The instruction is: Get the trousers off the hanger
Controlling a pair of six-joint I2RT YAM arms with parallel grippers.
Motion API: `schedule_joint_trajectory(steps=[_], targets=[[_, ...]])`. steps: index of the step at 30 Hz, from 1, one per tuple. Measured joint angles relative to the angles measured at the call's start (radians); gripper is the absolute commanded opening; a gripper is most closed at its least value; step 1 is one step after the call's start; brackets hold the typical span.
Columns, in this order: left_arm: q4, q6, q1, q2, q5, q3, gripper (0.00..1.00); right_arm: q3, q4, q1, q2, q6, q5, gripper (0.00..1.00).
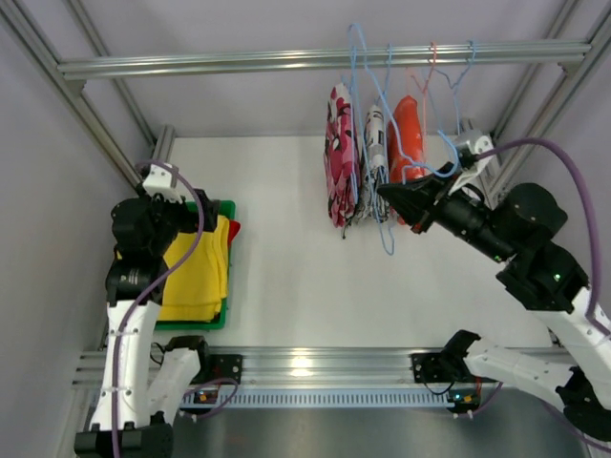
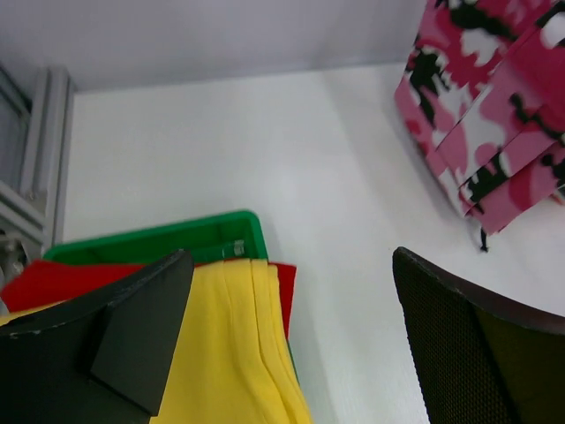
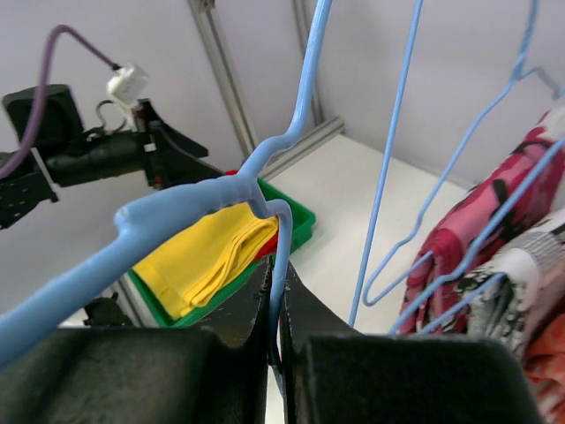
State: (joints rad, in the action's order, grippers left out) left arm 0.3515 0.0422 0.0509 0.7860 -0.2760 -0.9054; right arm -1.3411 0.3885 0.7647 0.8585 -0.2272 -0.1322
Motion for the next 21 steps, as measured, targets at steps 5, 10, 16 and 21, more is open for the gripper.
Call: schedule_joint_trajectory(steps=[5, 10, 16, 21], targets=[[-0.010, -0.023, 0.000, -0.103, -0.089, -0.086, 0.99, -0.029, 0.062, -0.022, -0.118, 0.121, 0.073, 0.00], [-0.019, -0.038, 0.000, -0.135, -0.158, -0.106, 0.99, -0.020, 0.111, -0.114, -0.280, 0.234, 0.160, 0.00], [-0.035, 0.000, 0.000, -0.035, -0.195, -0.122, 0.99, -0.031, 0.251, -0.277, -0.406, 0.306, 0.315, 0.00], [-0.071, 0.058, 0.000, 0.042, -0.236, -0.123, 0.99, -0.098, 0.438, -0.335, -0.397, 0.325, 0.377, 0.00]])
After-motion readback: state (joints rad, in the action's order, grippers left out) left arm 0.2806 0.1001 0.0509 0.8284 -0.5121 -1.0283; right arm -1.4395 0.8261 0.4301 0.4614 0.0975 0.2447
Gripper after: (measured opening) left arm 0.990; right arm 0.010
